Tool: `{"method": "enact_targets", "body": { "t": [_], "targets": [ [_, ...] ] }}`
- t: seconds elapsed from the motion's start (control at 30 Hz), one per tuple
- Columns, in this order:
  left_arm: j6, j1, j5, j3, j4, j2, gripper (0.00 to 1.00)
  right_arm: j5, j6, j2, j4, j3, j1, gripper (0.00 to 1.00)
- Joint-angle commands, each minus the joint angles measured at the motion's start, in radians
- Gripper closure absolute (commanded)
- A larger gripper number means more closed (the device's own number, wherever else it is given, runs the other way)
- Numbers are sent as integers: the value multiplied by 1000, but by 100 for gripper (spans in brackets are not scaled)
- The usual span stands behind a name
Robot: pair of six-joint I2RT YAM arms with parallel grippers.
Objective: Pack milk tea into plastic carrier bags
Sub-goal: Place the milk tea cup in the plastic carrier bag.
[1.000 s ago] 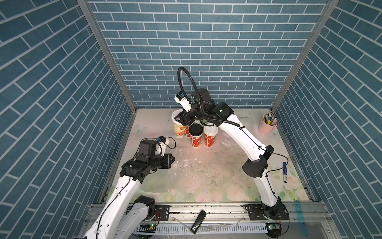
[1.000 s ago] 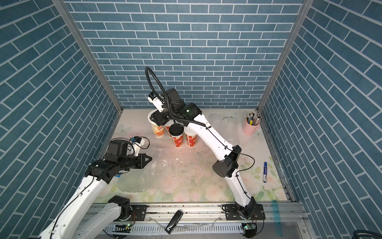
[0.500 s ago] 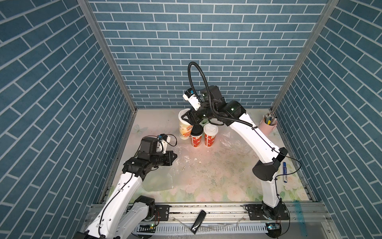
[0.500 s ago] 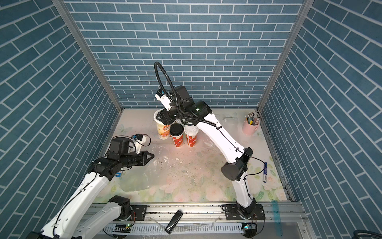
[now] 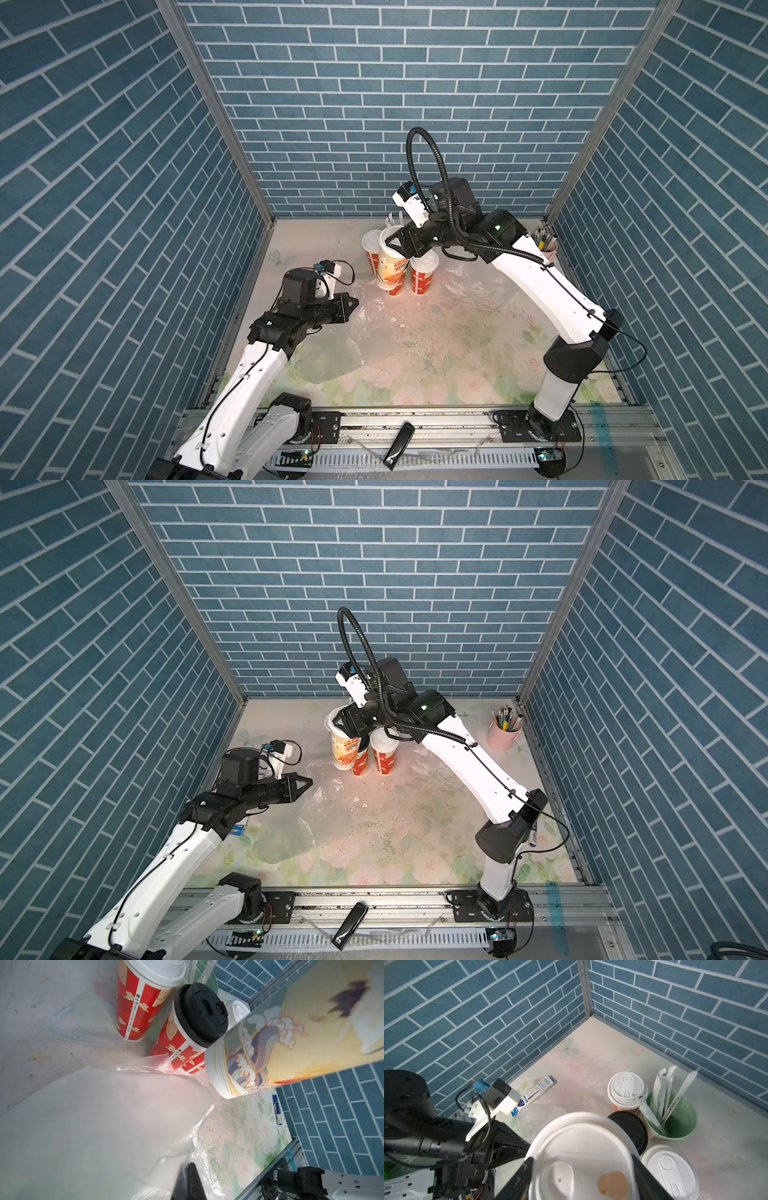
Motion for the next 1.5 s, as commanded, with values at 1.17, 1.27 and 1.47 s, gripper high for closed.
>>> {"method": "enact_targets", "body": {
  "t": [1.17, 1.27, 1.47],
  "targets": [
    [-341, -85, -207, -187, 571, -105, 100, -277, 273, -236, 338, -397, -21, 44],
    [-367, -92, -207, -193, 598, -104, 100, -269, 266, -233, 334, -401, -12, 44],
    [-398, -111, -235, -192, 606, -123, 100, -251, 254, -226, 333, -413, 1, 44]
  ]
}}
